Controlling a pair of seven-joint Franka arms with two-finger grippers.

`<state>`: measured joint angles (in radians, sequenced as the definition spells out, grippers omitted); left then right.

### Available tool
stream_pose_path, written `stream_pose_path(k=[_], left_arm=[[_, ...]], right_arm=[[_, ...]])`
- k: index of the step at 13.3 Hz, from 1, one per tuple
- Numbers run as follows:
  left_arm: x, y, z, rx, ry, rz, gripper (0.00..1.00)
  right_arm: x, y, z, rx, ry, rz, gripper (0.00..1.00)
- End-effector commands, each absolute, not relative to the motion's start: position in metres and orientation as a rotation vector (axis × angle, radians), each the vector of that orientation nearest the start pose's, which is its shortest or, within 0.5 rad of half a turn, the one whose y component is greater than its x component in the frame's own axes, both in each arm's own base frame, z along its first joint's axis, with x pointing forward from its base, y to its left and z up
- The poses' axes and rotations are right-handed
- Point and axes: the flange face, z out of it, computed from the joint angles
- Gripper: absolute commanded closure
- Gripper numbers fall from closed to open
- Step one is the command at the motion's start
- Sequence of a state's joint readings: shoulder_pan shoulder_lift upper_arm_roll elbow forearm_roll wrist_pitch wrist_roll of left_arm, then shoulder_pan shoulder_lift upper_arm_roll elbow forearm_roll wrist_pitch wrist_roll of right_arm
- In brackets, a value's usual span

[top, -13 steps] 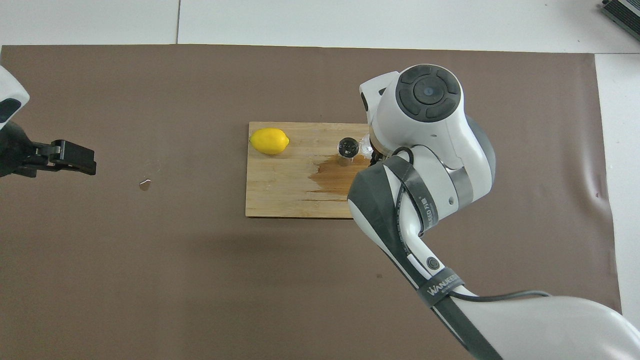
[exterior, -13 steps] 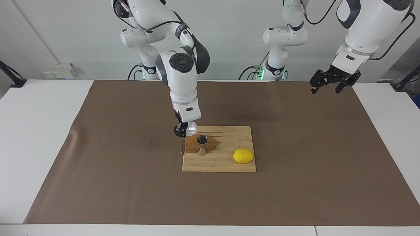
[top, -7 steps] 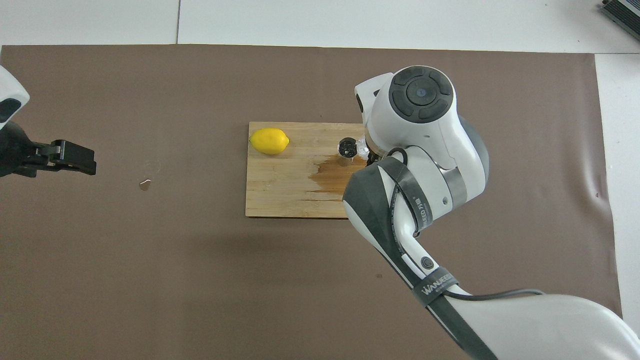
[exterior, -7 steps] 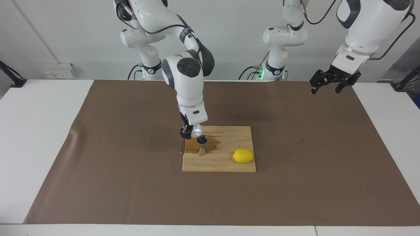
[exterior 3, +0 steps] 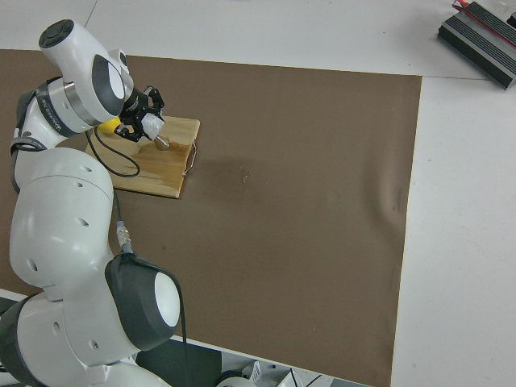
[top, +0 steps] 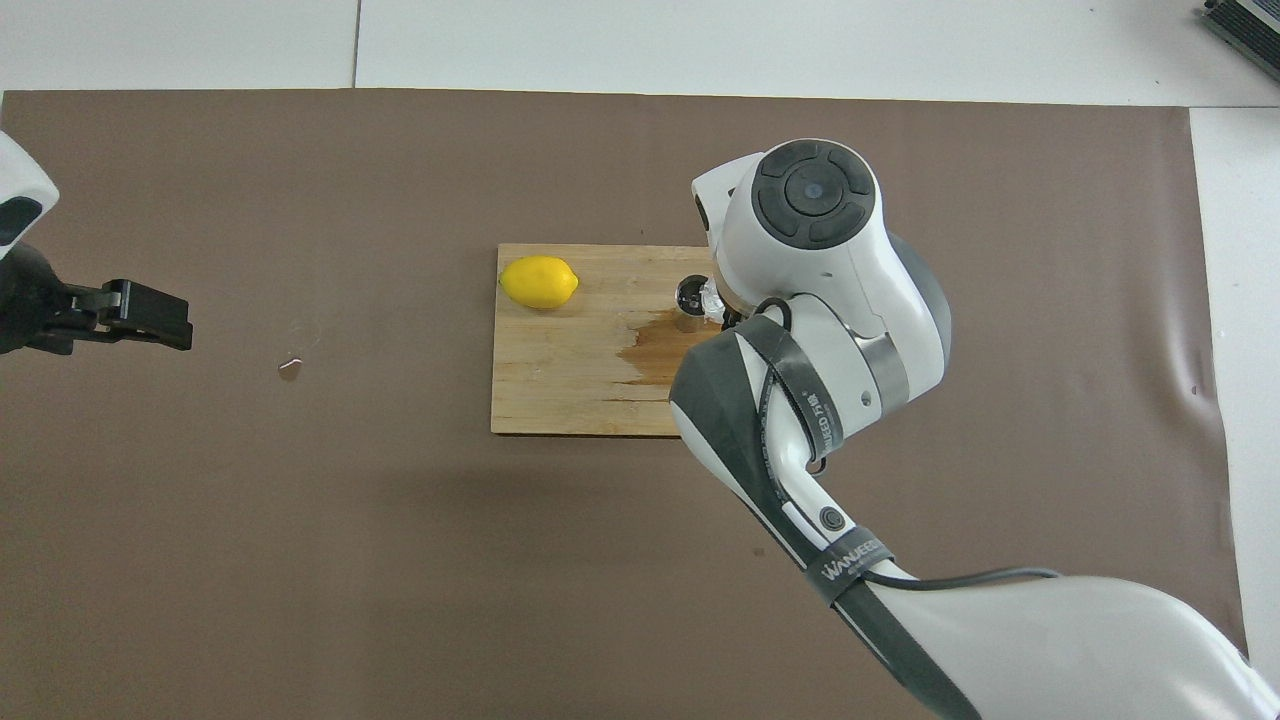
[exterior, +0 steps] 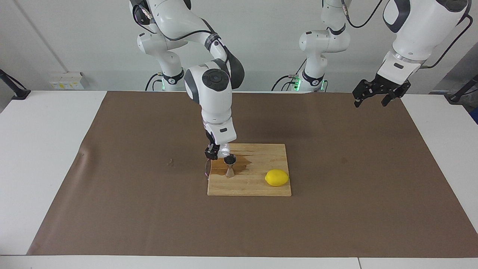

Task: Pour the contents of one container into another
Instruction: 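Tilt the white cup over the dark cup with the right gripper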

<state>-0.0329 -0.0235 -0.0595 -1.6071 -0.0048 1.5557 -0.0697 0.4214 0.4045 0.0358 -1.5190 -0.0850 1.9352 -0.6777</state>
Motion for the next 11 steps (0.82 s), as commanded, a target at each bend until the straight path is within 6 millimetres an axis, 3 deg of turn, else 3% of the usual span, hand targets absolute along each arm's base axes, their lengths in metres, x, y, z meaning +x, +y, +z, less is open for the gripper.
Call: stream_pose_path(k=[1, 11], left_arm=[[0.5345, -0.0481, 0.6197, -3.125, 0.038, 0.053, 0.00], [0.5345, -0.0481, 0.6197, -3.125, 0.036, 0.053, 0.00]], right_arm=[[0.6180, 0.2938, 0.4323, -2.714, -1.762, -0.024, 0.56], [0.6234, 0.2958, 0.4351, -2.707, -1.743, -0.107, 0.56]])
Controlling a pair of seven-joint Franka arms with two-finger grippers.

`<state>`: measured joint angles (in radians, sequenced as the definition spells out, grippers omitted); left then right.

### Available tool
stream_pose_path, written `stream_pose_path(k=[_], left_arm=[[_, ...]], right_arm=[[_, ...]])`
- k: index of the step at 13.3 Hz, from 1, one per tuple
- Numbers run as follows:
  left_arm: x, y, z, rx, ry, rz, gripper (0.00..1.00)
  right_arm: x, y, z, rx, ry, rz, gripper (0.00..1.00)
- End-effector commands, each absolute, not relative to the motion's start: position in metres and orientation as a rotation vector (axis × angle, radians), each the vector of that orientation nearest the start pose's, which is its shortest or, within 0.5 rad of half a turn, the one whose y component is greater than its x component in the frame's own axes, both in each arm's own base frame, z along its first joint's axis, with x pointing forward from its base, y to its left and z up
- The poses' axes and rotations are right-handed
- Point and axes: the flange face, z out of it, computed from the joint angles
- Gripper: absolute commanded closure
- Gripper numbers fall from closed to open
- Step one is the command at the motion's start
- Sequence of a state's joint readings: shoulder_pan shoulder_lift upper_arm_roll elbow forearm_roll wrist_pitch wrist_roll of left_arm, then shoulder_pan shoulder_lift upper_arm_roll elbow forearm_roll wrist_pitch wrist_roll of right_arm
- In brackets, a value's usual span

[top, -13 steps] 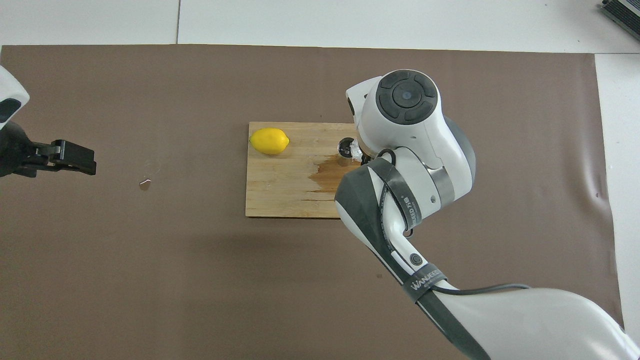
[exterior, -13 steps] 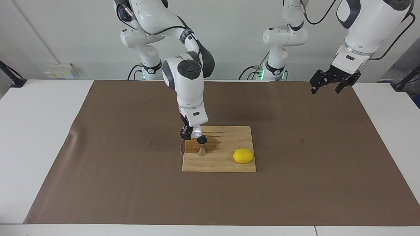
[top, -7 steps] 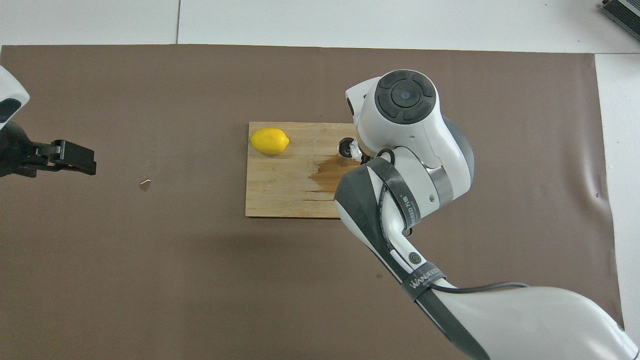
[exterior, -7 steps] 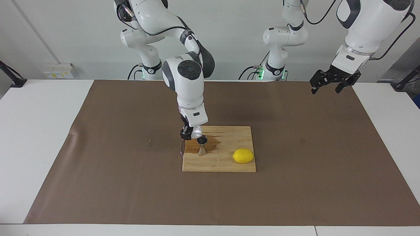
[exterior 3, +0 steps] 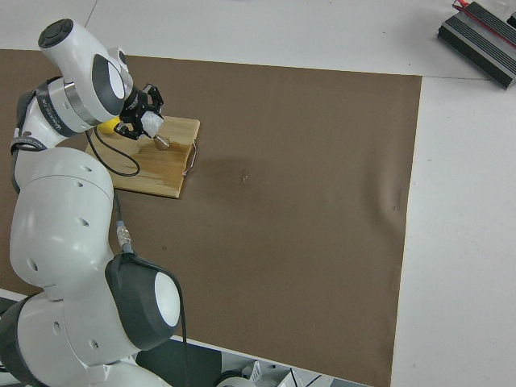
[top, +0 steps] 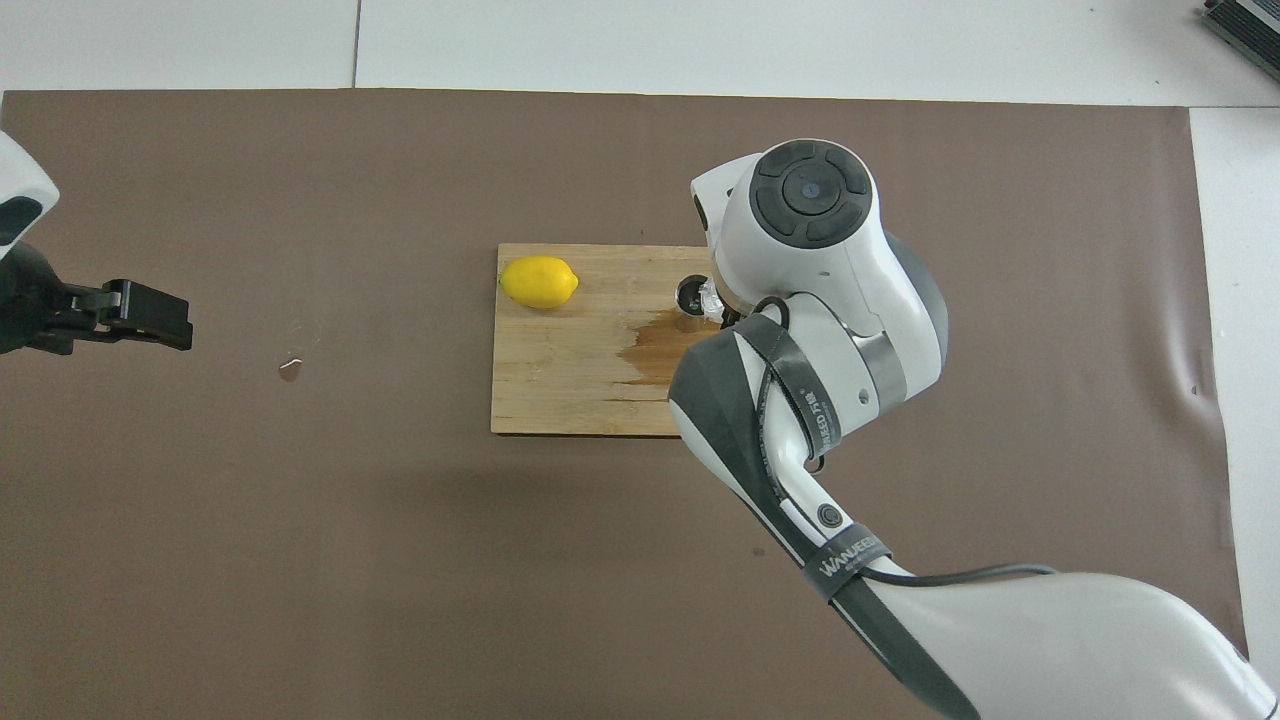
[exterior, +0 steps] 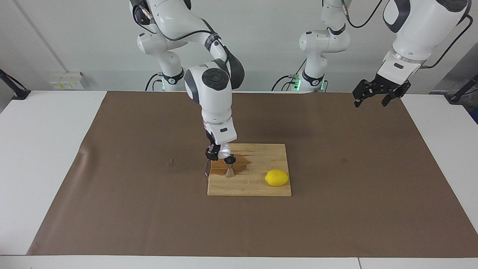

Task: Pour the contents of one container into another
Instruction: 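Tilt the white cup over the dark cup with the right gripper, then carry the white cup back to its starting spot with the right gripper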

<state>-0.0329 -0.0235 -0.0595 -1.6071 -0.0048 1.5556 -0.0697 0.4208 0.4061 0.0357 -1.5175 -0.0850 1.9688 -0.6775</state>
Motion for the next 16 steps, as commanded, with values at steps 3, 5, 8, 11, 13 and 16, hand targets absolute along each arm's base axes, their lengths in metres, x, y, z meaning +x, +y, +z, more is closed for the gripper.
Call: stream_pose_path(k=[3, 5, 8, 11, 13, 16], left_arm=[[0.535, -0.048, 0.620, -3.125, 0.036, 0.053, 0.00], [0.535, -0.048, 0.620, -3.125, 0.038, 0.053, 0.00], [0.534, -0.048, 0.620, -3.124, 0.038, 0.056, 0.00], [0.535, -0.048, 0.620, -3.125, 0.038, 0.053, 0.00], [0.535, -0.048, 0.620, -3.125, 0.036, 0.053, 0.00], [0.535, -0.048, 0.620, -3.125, 0.036, 0.042, 0.00]], right_arm=[[0.627, 0.298, 0.435, -2.684, -1.703, -0.205, 0.56], [0.628, 0.295, 0.438, -2.682, -1.691, -0.213, 0.55], [0.624, 0.291, 0.453, -2.657, -1.673, -0.233, 0.55], [0.620, 0.271, 0.472, -2.586, -1.674, -0.267, 0.55], [0.625, 0.253, 0.475, -2.529, -1.692, -0.286, 0.55], [0.635, 0.224, 0.470, -2.432, -1.710, -0.328, 0.55]])
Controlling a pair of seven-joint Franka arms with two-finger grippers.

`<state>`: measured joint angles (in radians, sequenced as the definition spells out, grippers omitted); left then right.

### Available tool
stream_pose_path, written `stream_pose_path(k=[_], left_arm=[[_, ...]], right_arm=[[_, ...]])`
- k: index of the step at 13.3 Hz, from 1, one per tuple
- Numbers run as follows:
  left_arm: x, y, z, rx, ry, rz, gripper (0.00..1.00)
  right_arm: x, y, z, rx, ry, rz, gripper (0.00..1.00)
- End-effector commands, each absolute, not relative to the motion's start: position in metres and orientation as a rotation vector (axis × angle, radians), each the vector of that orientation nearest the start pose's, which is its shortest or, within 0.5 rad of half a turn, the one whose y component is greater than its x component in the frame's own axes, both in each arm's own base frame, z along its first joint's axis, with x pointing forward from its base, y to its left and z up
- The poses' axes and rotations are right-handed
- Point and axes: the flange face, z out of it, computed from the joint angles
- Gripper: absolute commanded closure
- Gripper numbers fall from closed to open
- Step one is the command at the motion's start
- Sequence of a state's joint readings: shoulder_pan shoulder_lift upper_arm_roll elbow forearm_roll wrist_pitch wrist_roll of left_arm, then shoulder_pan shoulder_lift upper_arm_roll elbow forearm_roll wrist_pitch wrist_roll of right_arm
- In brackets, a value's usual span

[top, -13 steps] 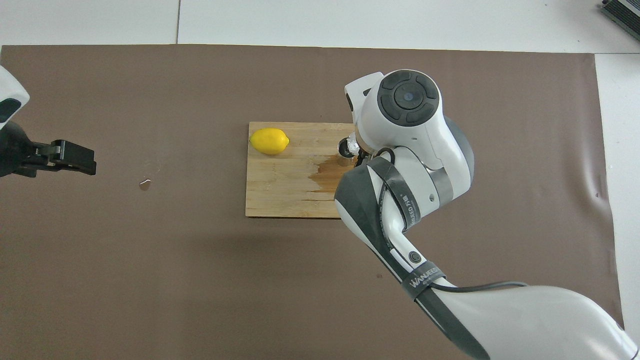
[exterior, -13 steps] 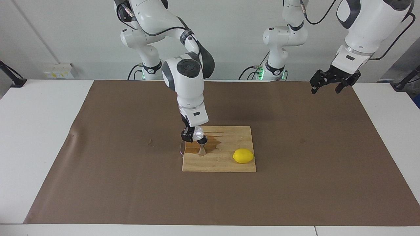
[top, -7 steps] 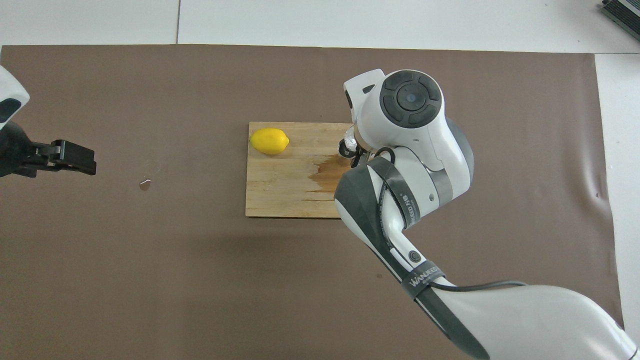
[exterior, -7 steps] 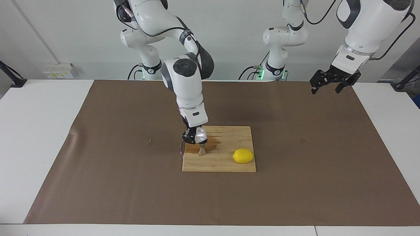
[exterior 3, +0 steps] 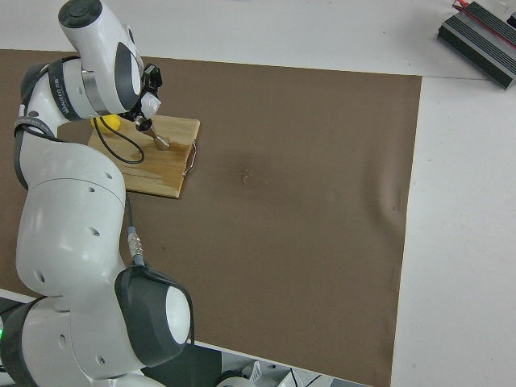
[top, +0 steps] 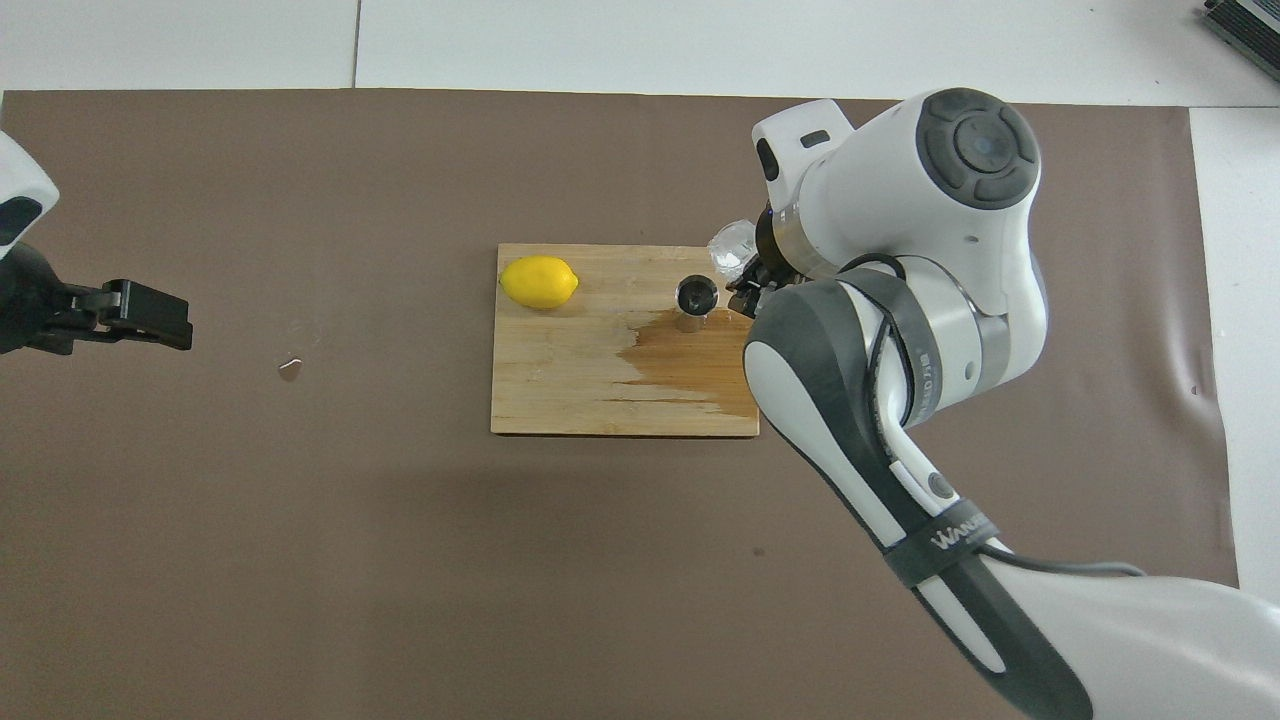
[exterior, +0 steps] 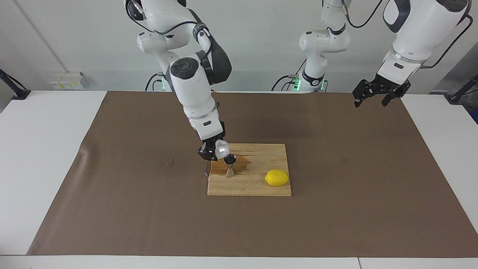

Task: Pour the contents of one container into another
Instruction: 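Carry the white cup back to its starting spot with the right gripper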

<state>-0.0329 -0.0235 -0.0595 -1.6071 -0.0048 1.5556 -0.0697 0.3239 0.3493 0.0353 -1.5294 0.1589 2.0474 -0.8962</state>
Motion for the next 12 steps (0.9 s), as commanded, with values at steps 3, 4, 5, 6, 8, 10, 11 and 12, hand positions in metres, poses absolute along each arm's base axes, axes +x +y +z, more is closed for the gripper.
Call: stream_pose_path(k=[3, 4, 5, 6, 8, 10, 11, 12], left_arm=[[0.539, -0.055, 0.623, -3.130, 0.063, -0.008, 0.00], [0.542, -0.050, 0.624, -3.133, 0.053, -0.039, 0.00], [0.545, -0.041, 0.623, -3.146, 0.022, -0.052, 0.00], [0.547, -0.042, 0.624, -3.174, 0.010, -0.067, 0.00], [0.547, -0.044, 0.623, -3.179, 0.019, -0.067, 0.00], [0.546, -0.047, 0.622, -3.179, 0.034, -0.059, 0.00], [0.546, -0.047, 0.623, -3.179, 0.036, -0.057, 0.00], [0.545, -0.047, 0.623, -3.178, 0.032, -0.049, 0.00]], right_arm=[[0.640, 0.166, 0.453, -2.308, -1.724, -0.375, 0.55], [0.639, 0.143, 0.445, -2.256, -1.743, -0.403, 0.55], [0.636, 0.122, 0.439, -2.214, -1.753, -0.427, 0.55], [0.633, 0.103, 0.430, -2.190, -1.752, -0.441, 0.55], [0.625, 0.067, 0.410, -2.130, -1.782, -0.462, 0.55], [0.608, 0.041, 0.384, -2.084, -1.778, -0.530, 0.55], [0.598, 0.030, 0.369, -2.066, -1.770, -0.567, 0.55], [0.587, 0.019, 0.352, -2.041, -1.769, -0.615, 0.55]])
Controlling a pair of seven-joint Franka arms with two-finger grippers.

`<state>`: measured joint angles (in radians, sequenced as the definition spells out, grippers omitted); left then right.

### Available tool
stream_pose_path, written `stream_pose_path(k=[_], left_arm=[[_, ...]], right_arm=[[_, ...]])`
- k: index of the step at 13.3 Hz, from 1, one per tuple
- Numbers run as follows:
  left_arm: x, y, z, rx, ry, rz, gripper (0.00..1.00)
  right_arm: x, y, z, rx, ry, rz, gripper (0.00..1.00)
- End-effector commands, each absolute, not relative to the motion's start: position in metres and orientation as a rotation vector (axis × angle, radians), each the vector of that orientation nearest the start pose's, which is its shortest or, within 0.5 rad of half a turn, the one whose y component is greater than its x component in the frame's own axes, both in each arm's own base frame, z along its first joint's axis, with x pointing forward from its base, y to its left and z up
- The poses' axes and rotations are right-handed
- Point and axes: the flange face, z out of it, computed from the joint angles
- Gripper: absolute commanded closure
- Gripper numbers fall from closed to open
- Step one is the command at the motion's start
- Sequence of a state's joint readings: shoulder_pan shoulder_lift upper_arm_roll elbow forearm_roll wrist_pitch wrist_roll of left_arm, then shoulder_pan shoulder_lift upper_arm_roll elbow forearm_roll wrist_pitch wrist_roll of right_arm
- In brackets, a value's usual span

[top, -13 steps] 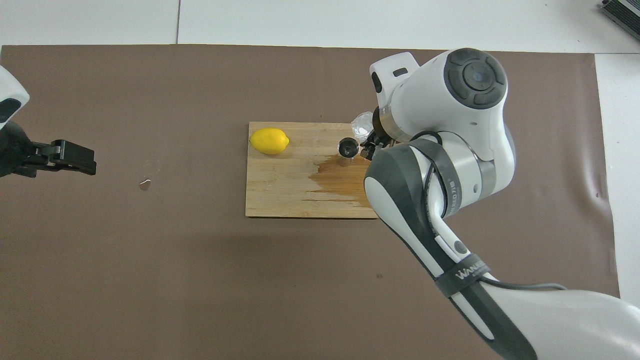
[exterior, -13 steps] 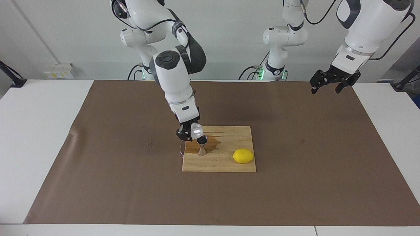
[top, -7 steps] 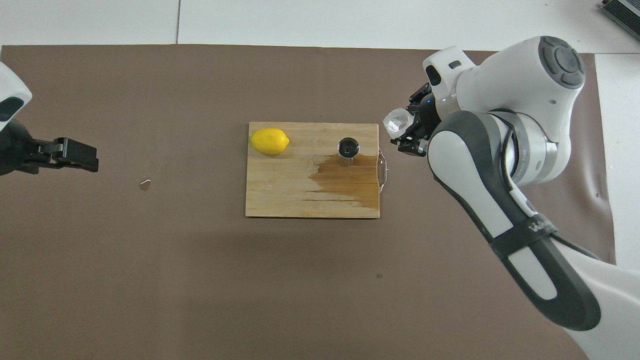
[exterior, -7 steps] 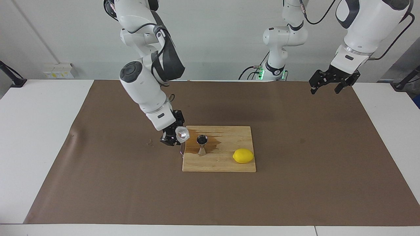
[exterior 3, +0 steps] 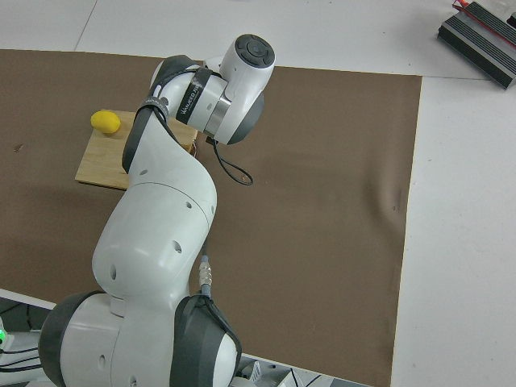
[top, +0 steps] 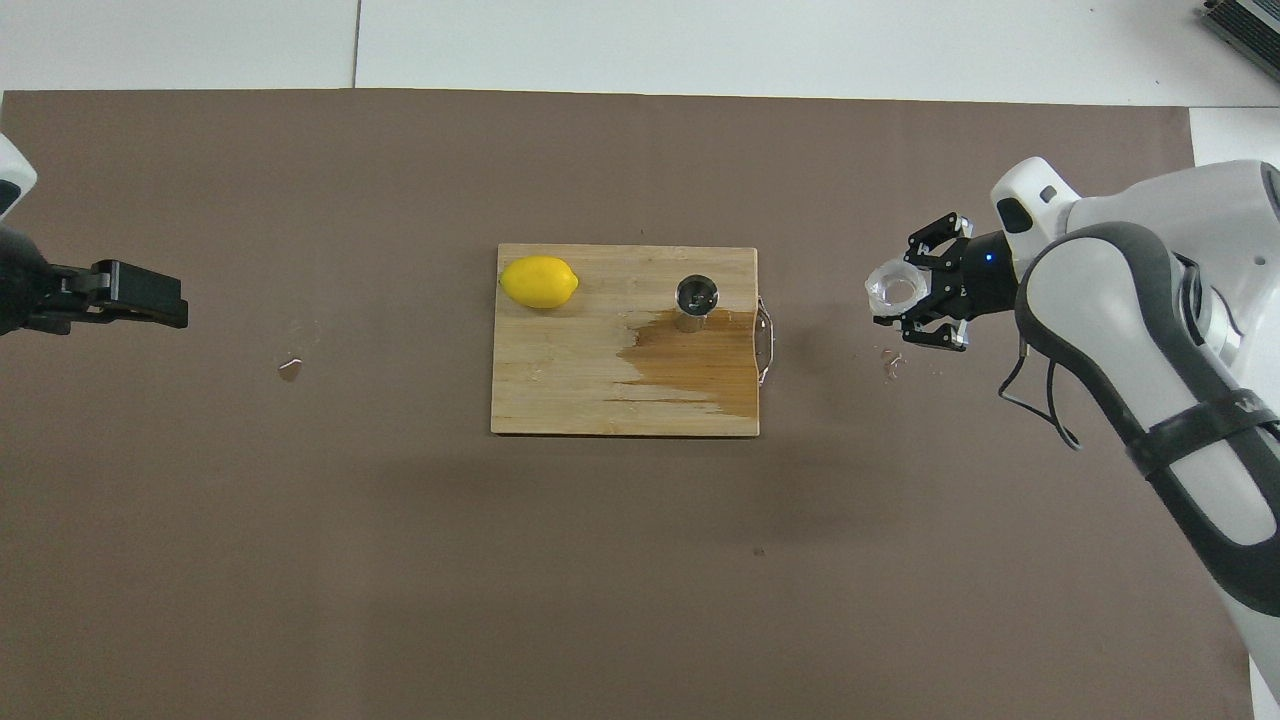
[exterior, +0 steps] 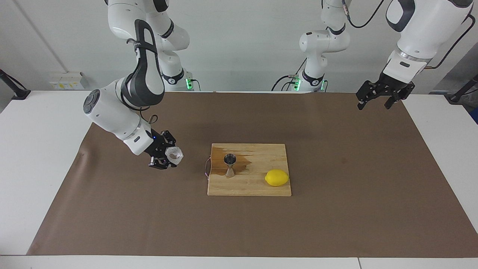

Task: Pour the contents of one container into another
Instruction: 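Carry the white cup back to its starting spot with the right gripper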

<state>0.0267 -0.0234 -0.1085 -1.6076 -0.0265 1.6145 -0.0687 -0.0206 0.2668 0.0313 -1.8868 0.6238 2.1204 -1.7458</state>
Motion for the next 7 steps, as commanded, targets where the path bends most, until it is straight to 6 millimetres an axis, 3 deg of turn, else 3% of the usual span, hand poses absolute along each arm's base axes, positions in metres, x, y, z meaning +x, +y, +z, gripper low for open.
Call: stream_pose_path(k=[1, 4, 7], left_arm=[[0.543, -0.046, 0.623, -3.178, 0.025, -0.037, 0.00], [0.542, -0.039, 0.622, -3.174, 0.006, -0.016, 0.00], [0.542, -0.038, 0.622, -3.173, 0.006, -0.016, 0.00]], right_arm=[[0.578, 0.007, 0.338, -2.022, -1.780, -0.639, 0.55], [0.565, -0.015, 0.311, -1.989, -1.784, -0.650, 0.55], [0.560, -0.020, 0.273, -1.922, -1.741, -0.743, 0.54]])
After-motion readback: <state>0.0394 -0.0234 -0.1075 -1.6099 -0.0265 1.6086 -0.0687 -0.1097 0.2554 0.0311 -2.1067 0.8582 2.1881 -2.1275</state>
